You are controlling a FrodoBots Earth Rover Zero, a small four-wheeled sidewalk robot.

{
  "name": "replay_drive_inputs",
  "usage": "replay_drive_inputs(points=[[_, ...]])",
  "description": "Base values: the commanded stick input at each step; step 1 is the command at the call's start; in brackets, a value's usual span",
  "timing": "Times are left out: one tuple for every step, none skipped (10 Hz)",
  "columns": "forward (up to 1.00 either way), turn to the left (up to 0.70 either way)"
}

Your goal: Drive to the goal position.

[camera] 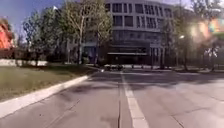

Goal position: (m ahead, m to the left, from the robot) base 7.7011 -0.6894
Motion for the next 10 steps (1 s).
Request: replay_drive_inputs(points=[[0.7,-0.35],[0.7,-0.26],[0.7,0.0],[0.7,0.0],[0.7,0.0],[0.7,0.0],[0.7,0.0],[0.7,0.0],[0.7,0.0],[0.7,0.0]])
